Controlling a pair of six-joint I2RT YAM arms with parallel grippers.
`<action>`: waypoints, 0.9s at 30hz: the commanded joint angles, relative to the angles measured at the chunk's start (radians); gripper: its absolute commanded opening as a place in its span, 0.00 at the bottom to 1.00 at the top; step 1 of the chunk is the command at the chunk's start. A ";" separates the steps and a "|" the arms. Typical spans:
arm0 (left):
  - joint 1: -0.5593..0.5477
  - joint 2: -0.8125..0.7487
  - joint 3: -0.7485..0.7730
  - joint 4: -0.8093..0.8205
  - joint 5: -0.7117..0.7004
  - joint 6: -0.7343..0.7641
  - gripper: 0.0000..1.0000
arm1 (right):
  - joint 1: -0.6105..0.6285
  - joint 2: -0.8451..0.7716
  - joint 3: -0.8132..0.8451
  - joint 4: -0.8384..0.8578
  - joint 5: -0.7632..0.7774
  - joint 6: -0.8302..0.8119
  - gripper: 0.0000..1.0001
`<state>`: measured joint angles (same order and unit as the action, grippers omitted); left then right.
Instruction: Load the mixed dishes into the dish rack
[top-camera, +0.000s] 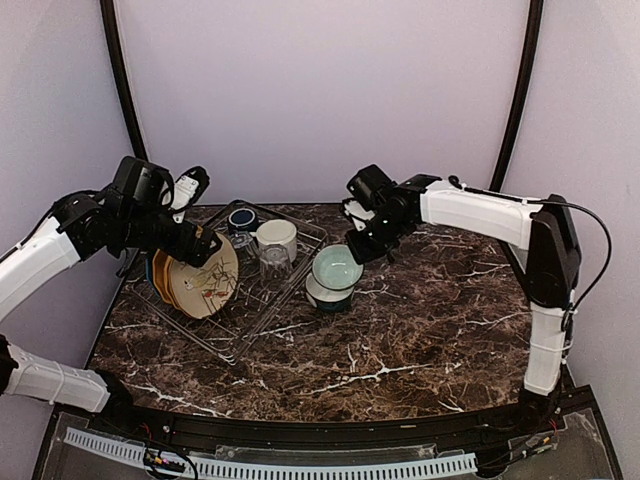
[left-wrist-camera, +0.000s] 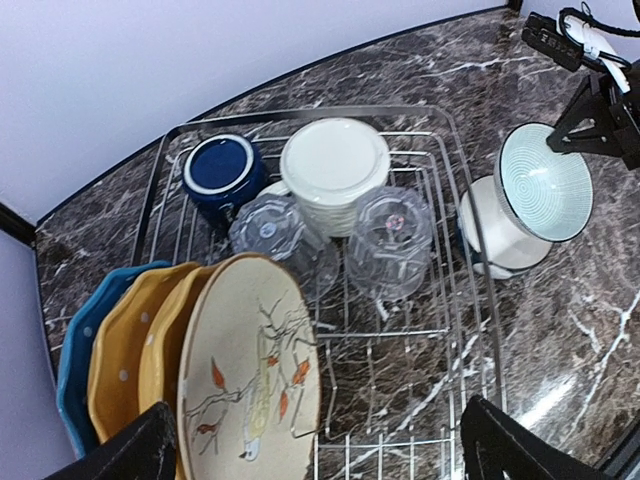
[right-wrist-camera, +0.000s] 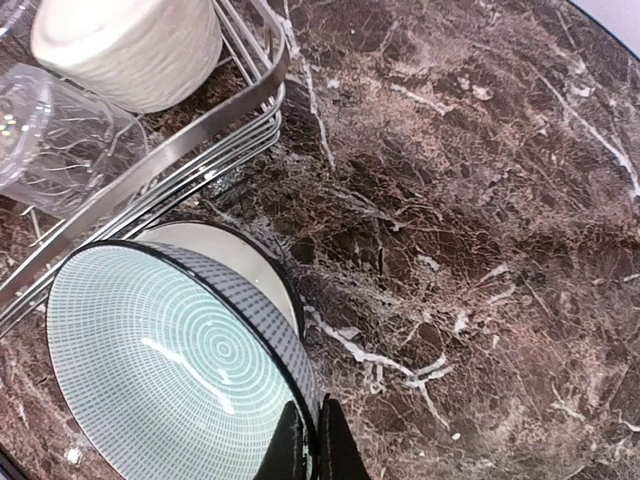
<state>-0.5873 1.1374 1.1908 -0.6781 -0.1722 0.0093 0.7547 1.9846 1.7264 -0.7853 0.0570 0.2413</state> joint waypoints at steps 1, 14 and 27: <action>0.000 -0.034 -0.045 0.118 0.193 -0.085 0.99 | 0.007 -0.149 -0.041 0.045 -0.001 -0.019 0.00; -0.059 0.122 -0.185 0.624 0.652 -0.496 0.99 | 0.062 -0.329 -0.203 0.323 -0.268 -0.037 0.00; -0.100 0.268 -0.255 0.882 0.789 -0.712 0.99 | 0.077 -0.371 -0.280 0.478 -0.430 -0.011 0.00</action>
<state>-0.6712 1.3853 0.9565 0.0921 0.5385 -0.6281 0.8230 1.6775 1.4616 -0.4469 -0.3008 0.2077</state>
